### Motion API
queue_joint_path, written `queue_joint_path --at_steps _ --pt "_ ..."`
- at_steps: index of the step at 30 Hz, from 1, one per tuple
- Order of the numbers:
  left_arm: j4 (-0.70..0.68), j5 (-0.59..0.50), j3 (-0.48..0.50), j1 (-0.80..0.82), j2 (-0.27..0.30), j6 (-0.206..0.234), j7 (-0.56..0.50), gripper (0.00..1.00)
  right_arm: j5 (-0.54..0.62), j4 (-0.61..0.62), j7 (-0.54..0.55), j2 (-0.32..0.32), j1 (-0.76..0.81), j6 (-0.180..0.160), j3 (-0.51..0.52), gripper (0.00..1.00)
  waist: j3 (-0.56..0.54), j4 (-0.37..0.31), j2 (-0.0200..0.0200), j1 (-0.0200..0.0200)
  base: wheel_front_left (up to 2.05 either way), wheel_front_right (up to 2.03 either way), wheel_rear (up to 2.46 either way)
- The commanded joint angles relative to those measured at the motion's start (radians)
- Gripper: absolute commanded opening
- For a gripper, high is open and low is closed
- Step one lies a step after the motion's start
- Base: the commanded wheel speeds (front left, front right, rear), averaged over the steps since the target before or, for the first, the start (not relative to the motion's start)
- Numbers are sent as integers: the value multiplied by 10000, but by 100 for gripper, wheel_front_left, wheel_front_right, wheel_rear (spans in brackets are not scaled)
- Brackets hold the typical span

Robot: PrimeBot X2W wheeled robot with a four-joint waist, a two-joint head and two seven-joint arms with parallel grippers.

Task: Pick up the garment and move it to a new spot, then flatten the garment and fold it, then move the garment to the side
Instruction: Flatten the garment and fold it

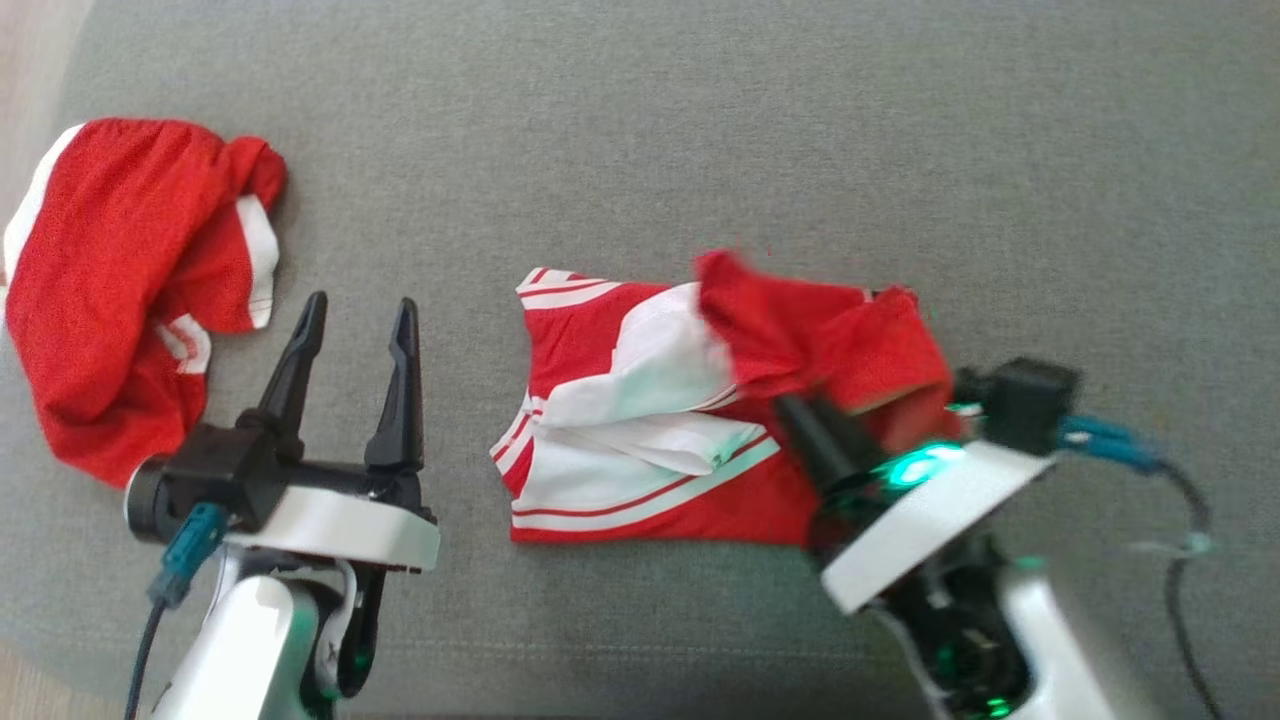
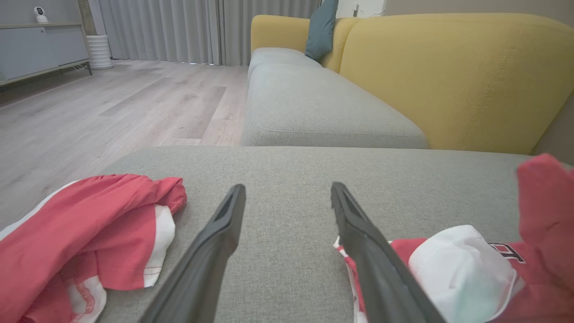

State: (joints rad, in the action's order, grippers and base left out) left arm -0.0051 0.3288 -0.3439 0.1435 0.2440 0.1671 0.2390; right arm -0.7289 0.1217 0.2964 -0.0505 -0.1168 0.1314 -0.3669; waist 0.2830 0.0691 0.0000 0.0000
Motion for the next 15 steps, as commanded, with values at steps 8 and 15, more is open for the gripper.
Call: queue_joint_path --at_steps 8,15 --pt "-176 121 240 348 22 -65 70 100 -919 -1718 -1777 2 -1656 -7 -1798 0 234 279 0 0 0 0 0" --pt "-84 115 170 436 -21 -105 105 100 -1287 -3133 -2556 2 -2625 -7 -2343 0 375 375 0 0 0 0 0"
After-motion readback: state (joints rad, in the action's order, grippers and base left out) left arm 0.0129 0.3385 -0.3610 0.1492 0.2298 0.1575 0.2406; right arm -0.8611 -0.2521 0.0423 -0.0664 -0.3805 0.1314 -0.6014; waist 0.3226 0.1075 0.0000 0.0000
